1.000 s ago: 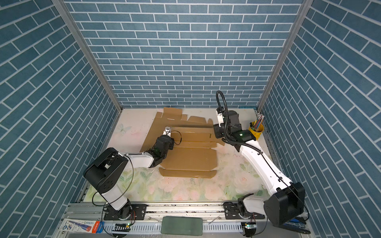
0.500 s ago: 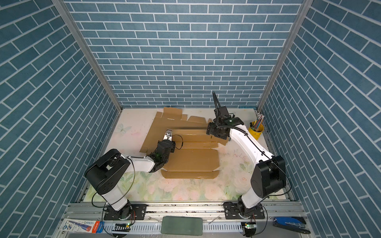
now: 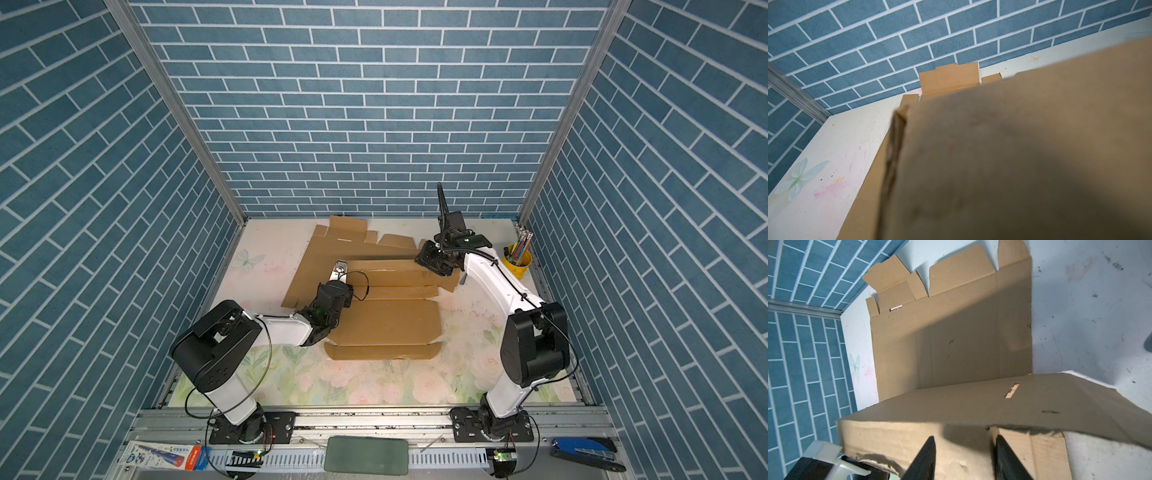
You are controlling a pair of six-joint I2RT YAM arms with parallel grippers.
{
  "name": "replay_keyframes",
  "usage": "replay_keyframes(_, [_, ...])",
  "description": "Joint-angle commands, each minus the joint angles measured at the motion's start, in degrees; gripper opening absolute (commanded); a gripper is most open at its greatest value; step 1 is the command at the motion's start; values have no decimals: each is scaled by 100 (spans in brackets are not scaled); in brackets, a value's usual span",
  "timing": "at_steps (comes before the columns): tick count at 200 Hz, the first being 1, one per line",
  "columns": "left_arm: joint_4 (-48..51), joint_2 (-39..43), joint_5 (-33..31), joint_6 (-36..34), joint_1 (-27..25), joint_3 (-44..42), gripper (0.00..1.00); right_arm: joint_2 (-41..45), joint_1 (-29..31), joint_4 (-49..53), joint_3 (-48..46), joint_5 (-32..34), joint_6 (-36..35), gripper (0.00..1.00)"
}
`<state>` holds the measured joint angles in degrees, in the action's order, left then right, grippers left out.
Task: Fold the paper box
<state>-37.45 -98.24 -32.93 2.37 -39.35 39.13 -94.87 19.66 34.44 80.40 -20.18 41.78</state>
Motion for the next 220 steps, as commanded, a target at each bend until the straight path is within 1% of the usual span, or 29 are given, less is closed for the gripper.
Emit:
replay_keyframes(1, [550,47,145,-213,1,65,0,294,-206,-439,-244,-940,110,51])
replay_keyframes(11, [705,80,181,-211,44,167,0,442,-363,-354,-253,-1097,-148,56])
replay_keyframes(24, [916,137,248,-211,108,250,0,695,-643,-143,-252,-1200,-543,60])
replay_keyframes(49, [1321,181,385,-247,224,424,0,1204,-1412,249,-332,-1194,-1346,62])
replay_keyframes(63, [1412,160,468,-268,276,506,0,1357,-1939,371,-367,-797,-1694,62])
replay_keyframes(72, [1447,145,495,-279,296,545,0,1355,-2249,371,-402,-320,-1794,57])
replay_keyframes(80, [1457,109,528,-282,318,580,0,1242,-2388,369,-363,147,-1988,54])
replay_keyframes(90, [1475,63,555,-285,323,623,0,990,-2401,292,-279,600,-2270,51])
replay_keyframes(95, [1490,45,567,-290,327,647,0,827,-2392,249,-225,710,-2346,49])
replay_keyframes(114, [1553,6,599,-274,327,708,0,214,-2278,-27,-58,652,-2513,47])
replay_keyframes(137, [1705,-25,677,-242,381,787,0,-206,-2003,-421,-79,672,-2938,48])
replay_keyframes(152, [1795,-47,738,-196,417,830,0,-439,-1899,-665,-172,411,-3213,48])
replay_keyframes(171, [1868,-62,801,-124,463,862,0,-602,-1756,-976,-367,-70,-3388,48])
replay_keyframes(196, [1942,-93,865,-115,490,919,0,-496,-1574,-1651,-807,-471,-3613,50])
replay_keyframes(220, [2054,-116,918,-88,533,983,0,-305,-1468,-1725,-1087,-872,-3983,50])
